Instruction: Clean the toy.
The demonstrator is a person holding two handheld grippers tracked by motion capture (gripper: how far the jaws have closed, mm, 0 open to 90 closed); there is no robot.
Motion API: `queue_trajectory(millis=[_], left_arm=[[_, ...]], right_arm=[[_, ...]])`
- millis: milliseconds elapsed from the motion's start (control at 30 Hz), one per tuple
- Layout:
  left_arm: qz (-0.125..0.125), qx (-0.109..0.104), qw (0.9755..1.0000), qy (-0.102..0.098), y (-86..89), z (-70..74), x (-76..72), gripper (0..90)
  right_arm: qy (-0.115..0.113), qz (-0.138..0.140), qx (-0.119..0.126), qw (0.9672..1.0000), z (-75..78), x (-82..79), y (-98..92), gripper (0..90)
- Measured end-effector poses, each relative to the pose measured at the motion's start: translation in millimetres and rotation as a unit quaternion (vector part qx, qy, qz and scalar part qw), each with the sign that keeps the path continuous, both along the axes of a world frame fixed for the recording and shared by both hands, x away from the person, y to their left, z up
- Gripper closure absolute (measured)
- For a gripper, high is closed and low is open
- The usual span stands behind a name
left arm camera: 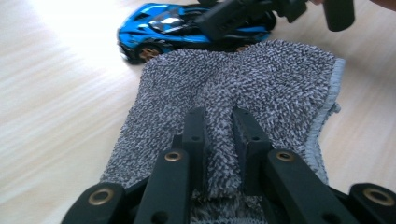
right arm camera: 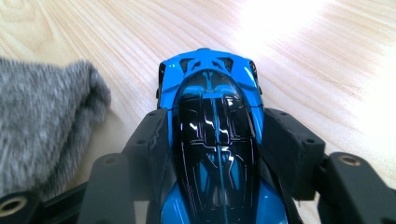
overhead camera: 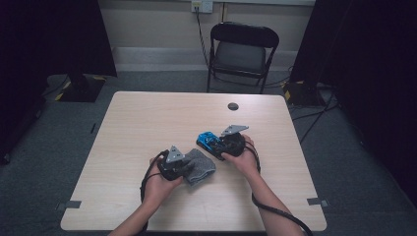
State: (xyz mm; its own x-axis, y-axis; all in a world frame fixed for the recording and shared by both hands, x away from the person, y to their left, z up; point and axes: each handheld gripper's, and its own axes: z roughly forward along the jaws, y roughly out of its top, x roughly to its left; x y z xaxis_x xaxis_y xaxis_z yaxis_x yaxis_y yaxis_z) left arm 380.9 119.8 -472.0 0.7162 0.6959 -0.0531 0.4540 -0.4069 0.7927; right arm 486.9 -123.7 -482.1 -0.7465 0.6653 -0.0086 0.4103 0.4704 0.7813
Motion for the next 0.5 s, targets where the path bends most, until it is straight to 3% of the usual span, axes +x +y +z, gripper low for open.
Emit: queue_trajectory(millis=[67, 133, 500], left_arm=[[-0.005, 0.002, 1.0, 0.001, -4.0, -1.8, -2.0, 76.9], [-0.011, 0.006, 0.9999, 0.001, -7.5, -2.9, -3.8, 76.9], [-0.035, 0.004, 0.9994, 0.006, -23.2, -8.0, -15.0, 76.4]], right_arm=[[-0.01, 0.006, -0.009, 0.9999, 1.1, -0.2, -0.1, 37.9], [-0.003, 0.006, -0.006, 1.0, 3.6, 0.0, -1.2, 36.4], [-0.016, 0.01, 0.011, 0.9998, 23.6, -6.1, -14.2, 35.7]])
